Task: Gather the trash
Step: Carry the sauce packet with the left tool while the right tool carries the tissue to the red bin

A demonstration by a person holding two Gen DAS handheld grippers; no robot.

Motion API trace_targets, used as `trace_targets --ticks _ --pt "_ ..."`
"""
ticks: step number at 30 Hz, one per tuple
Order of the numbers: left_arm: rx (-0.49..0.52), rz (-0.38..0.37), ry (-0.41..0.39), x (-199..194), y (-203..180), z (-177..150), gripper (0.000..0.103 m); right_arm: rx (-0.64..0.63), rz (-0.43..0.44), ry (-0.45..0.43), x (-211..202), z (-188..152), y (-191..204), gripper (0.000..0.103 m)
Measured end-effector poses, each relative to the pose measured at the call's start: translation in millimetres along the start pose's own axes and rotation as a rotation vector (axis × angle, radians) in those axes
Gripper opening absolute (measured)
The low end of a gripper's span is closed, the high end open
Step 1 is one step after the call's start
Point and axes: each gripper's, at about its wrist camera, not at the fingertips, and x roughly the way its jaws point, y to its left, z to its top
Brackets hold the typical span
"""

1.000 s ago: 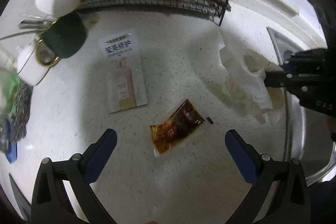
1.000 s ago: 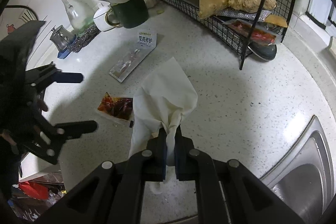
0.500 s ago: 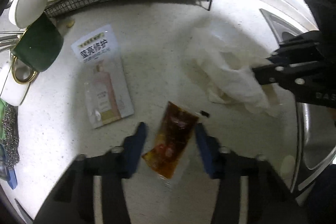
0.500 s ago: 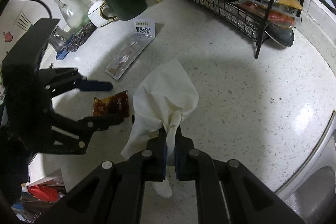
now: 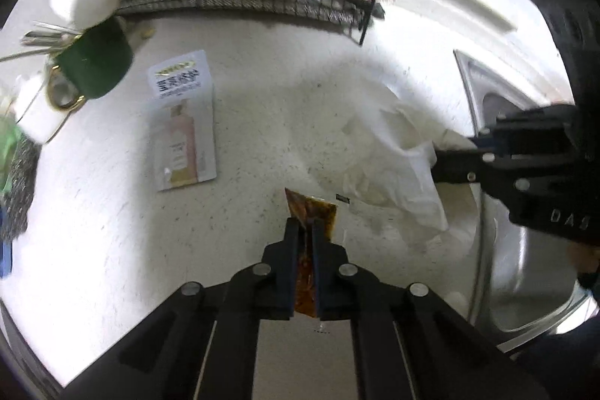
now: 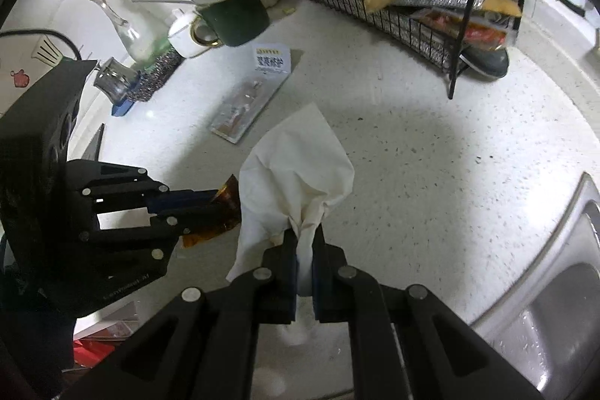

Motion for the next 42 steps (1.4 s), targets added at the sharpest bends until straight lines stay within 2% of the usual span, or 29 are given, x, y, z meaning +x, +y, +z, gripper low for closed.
trace_targets --ticks 3,13,19,31,35,42 --pt "-0.017 -0.018 -0.006 -17.7 -3.3 -1.8 0.005 -0.002 -0.004 -0.014 -14.7 -4.1 8.0 0.005" --pt "-0.036 0.055 -0.083 -102.8 -17.3 -43.8 0.005 -0.052 -0.015 -0.081 -72.9 -27.9 56.5 0.005" --pt "-0.052 0.075 -0.136 -138.4 -20.3 -73.4 0.005 -0.081 -0.017 -0.119 -96.0 -52.2 91.1 0.005" --pt "-0.041 0.109 -0.198 -213.8 -39.2 -180.4 0.005 -0.137 -0.025 -0.175 -130.6 -124.3 180.2 0.005" --pt "-0.044 0.093 -0.217 -233.6 -41.9 -221.5 0.005 -0.155 -0.029 -0.189 -135.6 -152.1 210.6 0.005" --pt "-0.052 0.104 -0.194 -242.7 -45.8 -283.3 0.005 -0.156 -0.036 -0.176 -128.4 -198.4 246.5 0.005"
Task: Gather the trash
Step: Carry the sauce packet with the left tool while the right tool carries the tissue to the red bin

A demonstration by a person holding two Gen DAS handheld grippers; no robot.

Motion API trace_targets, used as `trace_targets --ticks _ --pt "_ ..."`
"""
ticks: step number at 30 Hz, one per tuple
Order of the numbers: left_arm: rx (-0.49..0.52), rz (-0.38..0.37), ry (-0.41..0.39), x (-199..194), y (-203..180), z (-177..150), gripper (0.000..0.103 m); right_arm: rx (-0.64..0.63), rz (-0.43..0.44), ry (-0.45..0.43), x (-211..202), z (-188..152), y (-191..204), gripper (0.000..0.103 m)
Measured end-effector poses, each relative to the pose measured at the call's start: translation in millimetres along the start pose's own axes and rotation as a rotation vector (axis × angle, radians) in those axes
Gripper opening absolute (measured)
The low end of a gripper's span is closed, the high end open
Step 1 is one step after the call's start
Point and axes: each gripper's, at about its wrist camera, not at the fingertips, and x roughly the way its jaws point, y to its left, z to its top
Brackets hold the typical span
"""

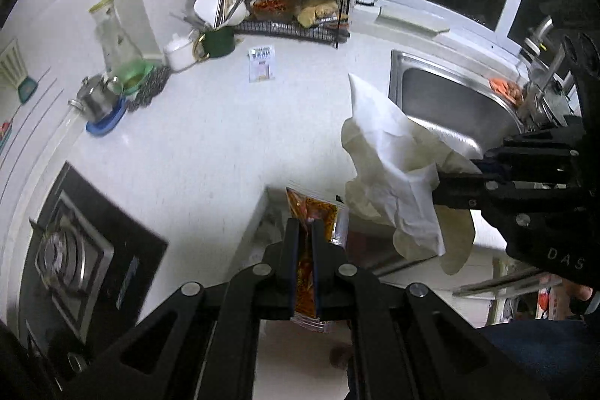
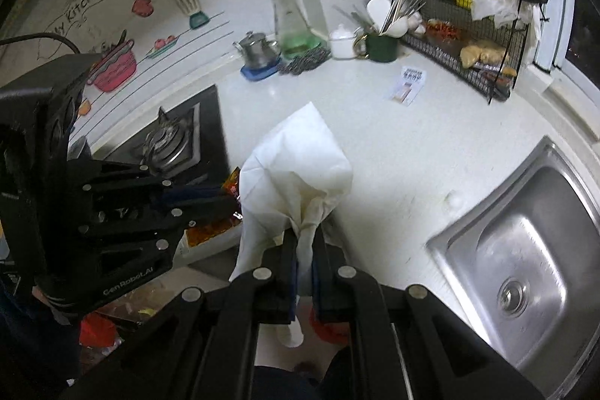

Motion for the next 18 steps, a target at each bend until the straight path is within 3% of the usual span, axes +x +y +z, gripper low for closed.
trace_targets --ticks 10,18 --pt "-0.043 -0.037 0.068 8.5 -3.4 -61.5 0.005 0.018 -0.013 0.089 11.8 -51.6 23.1 0.005" --pt "-0.090 -0.056 0.152 54.7 -5.8 -96.4 0.005 0.011 -0.016 0.148 46.5 -82.9 15.2 0.005"
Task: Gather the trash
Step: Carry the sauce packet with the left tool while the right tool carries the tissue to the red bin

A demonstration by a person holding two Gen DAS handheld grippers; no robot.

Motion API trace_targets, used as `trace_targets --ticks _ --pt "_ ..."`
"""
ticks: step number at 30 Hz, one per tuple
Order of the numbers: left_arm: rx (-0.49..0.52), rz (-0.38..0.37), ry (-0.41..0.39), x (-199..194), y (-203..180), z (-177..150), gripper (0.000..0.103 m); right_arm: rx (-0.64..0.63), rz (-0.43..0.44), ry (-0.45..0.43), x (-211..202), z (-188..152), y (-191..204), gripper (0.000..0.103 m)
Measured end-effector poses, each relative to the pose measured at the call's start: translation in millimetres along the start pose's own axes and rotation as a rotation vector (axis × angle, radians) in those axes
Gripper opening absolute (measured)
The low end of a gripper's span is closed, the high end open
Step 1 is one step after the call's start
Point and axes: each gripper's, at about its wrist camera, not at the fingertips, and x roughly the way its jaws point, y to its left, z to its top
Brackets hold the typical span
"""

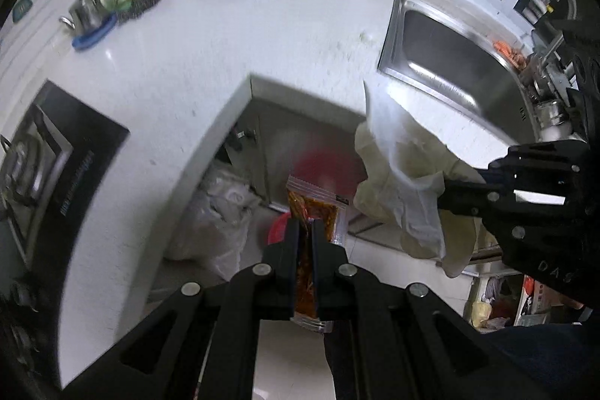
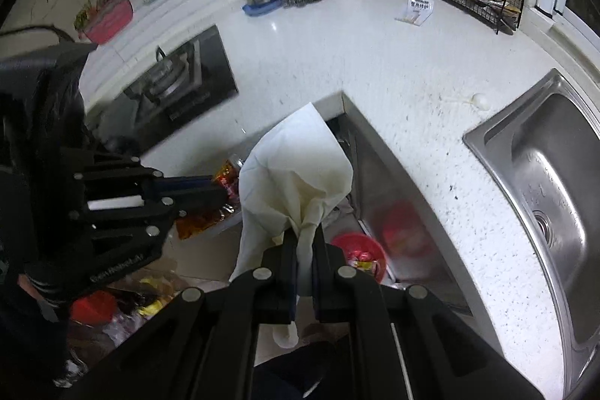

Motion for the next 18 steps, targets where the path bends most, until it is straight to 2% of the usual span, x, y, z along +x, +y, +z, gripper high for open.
trace_targets --ticks 8,18 --pt "-0.037 0.007 0.105 98.7 13.1 -25.9 0.005 0.000 0.016 0.112 81.0 -30.5 -24.2 0.005" --pt "-0.086 -0.006 0.184 228.2 27.7 -57.5 0.005 -0.008 -0.009 0.190 190.7 -65.7 -56.2 0.005"
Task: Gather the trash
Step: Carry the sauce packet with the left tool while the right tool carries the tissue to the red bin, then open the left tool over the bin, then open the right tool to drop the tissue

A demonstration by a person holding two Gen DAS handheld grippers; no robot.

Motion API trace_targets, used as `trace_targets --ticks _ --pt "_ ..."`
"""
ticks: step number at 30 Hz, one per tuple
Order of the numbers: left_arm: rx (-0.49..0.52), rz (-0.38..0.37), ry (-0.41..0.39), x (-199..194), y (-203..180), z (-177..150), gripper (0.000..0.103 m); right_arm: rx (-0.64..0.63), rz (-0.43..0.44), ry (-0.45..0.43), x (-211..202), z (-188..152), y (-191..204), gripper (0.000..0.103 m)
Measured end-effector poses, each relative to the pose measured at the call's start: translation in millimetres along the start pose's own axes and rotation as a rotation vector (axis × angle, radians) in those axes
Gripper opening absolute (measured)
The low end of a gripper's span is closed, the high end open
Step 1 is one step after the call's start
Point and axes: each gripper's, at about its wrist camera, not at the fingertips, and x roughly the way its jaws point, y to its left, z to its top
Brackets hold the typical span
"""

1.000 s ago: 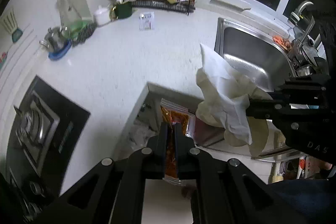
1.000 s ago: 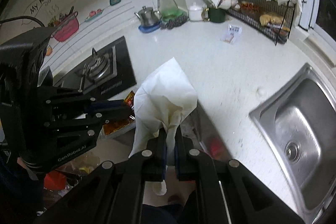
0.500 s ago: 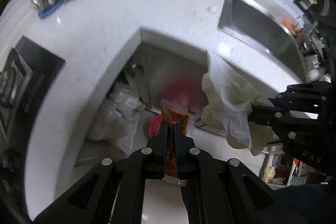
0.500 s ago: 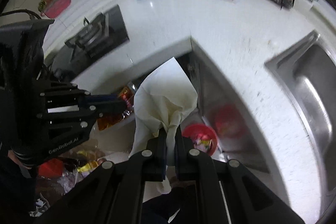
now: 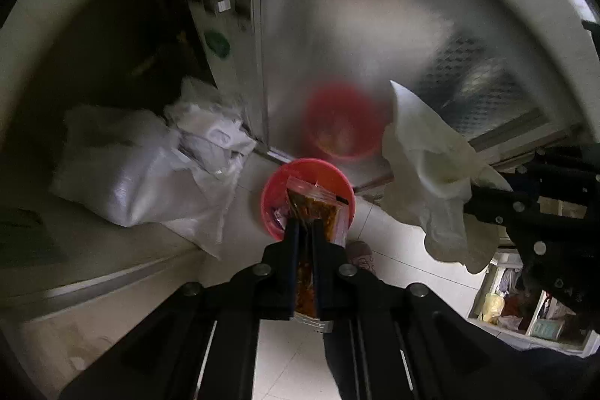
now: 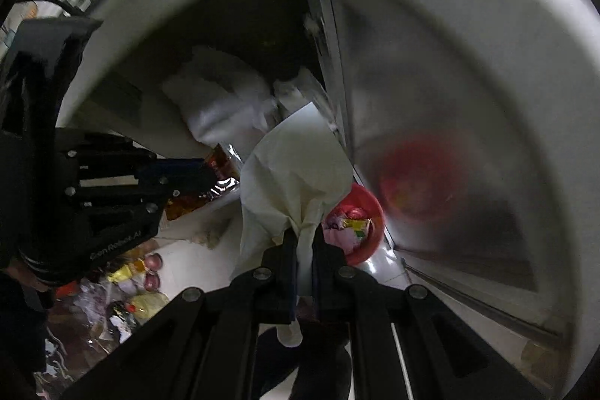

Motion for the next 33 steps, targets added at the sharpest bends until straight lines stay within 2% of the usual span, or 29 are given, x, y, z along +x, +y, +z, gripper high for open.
trace_targets --ticks 7,12,13,14,16,19,24,27,29,31,33 --pt "0.000 -0.036 0.018 94.5 -0.6 -6.1 0.005 0.029 -0.003 0.039 81.6 -24.4 -33.9 0.005" --pt "0.006 -0.078 0.008 133.1 -10.1 -4.8 0.007 0.043 -0.027 0.072 115.1 -25.4 -44.3 0.005" --pt "0.012 -0.076 0.013 137.1 -10.8 -3.8 0.016 0.044 -0.029 0.069 116.8 -25.1 -46.2 0.005" --pt "0.012 -0.062 0.018 141.8 -11.6 -3.0 0.042 0.043 -0.037 0.067 120.0 -25.7 -48.3 0.005" --pt "-0.007 -0.051 0.012 142.8 -10.9 -3.5 0.062 0.042 -0.040 0.078 127.4 -28.8 -52.7 0.005" --pt "-0.034 -0.054 0.008 138.4 -7.6 -6.1 0.070 0.051 -0.041 0.092 132.3 -33.0 -53.8 0.005" --pt "-0.031 -0.008 0.029 122.1 -2.2 -13.4 0.071 0.061 -0.028 0.103 124.4 -35.7 -55.7 0.005" --pt "-0.043 0.022 0.007 107.0 4.7 -19.5 0.071 0.051 -0.023 0.100 115.9 -35.4 -52.1 0.005" --pt "-0.069 0.022 0.001 100.3 10.9 -23.2 0.084 0.043 -0.020 0.096 115.1 -33.3 -47.9 0.006" --pt "-0.092 0.024 -0.006 94.4 18.2 -29.2 0.087 0.036 -0.011 0.097 114.9 -32.3 -49.2 0.006" --pt "-0.097 0.033 -0.013 92.5 22.5 -33.8 0.095 0.028 -0.010 0.097 117.1 -31.5 -48.2 0.006"
